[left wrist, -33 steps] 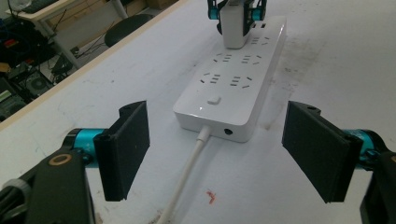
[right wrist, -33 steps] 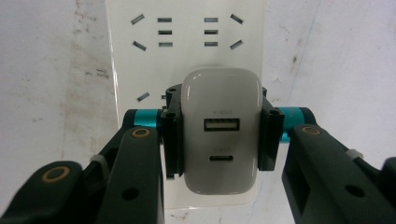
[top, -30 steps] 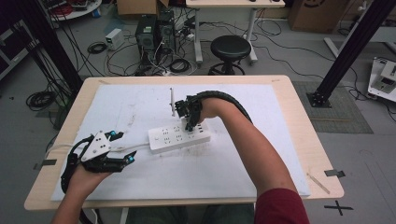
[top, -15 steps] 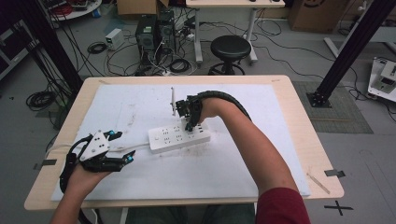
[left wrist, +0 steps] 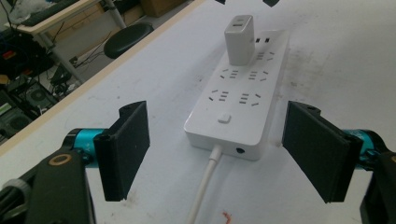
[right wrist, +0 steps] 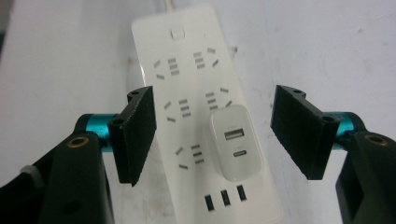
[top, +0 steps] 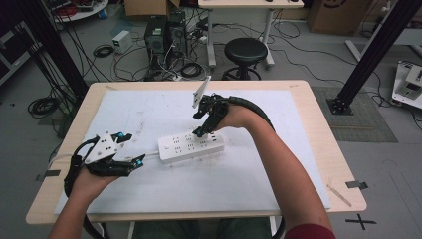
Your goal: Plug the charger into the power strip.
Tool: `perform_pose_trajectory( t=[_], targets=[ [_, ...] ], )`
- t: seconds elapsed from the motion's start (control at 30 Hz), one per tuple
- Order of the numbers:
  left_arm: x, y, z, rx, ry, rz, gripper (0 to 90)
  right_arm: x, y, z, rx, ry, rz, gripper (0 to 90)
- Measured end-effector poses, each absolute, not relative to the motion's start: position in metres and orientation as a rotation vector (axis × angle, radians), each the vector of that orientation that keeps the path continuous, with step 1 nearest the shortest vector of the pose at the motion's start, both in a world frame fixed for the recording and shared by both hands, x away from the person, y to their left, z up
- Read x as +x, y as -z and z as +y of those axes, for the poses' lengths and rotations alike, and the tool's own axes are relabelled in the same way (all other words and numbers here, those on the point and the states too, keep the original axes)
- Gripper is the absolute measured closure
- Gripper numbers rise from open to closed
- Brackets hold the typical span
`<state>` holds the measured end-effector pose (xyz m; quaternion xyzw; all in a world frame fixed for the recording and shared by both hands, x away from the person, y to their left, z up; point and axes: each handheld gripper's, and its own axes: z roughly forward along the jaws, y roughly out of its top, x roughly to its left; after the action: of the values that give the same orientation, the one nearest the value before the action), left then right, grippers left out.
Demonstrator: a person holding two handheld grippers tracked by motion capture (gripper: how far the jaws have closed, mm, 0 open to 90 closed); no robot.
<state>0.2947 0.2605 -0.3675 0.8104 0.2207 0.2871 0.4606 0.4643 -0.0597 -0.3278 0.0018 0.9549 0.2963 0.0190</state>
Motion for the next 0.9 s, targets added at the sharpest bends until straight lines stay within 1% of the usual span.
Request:
perform_pose_trajectory(
  t=[0.2,0.27,0.43,0.7,0.9],
  targets=[
    [0.295,0.365,0.26,1.971,-0.699,0.517,23.2,0.453,0.325,-0.075,0.164,-1.205,2.868,24.7],
    [0.295,0.364,0.261,1.966,-0.697,0.51,23.3,0.448,0.325,-0.08,0.2,-1.241,2.837,20.9],
    [0.296,0.365,0.265,1.958,-0.679,0.497,23.3,0.432,0.325,-0.101,0.289,-1.32,2.76,20.8],
    [0.301,0.362,0.263,1.956,-0.631,0.471,22.7,0.404,0.327,-0.15,0.438,-1.46,2.59,20.4],
    [0.307,0.358,0.259,1.944,-0.627,0.462,22.6,0.388,0.33,-0.186,0.505,-1.506,2.491,20.4]
  ],
)
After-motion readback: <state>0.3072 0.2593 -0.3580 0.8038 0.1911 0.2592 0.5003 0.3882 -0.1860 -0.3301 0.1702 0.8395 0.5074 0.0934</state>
